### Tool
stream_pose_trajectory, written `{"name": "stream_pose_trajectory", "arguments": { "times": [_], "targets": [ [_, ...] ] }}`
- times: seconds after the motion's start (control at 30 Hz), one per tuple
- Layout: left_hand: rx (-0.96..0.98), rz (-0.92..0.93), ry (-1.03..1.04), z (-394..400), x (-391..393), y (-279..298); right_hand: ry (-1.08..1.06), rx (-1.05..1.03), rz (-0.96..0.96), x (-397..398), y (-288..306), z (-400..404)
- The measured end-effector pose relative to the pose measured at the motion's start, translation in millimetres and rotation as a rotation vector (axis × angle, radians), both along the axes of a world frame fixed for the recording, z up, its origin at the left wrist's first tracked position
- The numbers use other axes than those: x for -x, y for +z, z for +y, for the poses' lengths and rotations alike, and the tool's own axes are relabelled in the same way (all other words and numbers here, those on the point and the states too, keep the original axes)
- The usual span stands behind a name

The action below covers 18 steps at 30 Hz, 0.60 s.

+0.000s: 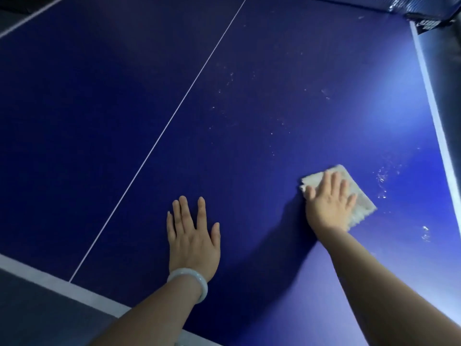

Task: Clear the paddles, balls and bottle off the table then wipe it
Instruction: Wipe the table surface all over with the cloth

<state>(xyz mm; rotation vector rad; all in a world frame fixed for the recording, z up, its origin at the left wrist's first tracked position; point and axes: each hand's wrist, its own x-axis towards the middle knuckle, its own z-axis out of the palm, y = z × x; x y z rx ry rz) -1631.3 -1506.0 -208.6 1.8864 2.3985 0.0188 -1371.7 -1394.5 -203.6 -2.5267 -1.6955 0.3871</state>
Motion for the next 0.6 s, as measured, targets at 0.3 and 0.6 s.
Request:
{"name": "stream_pose_trajectory", "arguments": {
  "times": [0.3, 0.6],
  "targets": [
    [0.005, 0.009, -0.005, -1, 0, -1, 0.603, -0.031, -0.015, 110, 0, -13],
    [-0.003, 0.004, 0.012, 0, -1, -2, -0.108, -0.006, -0.033, -19, -3, -20]
  ]
}}
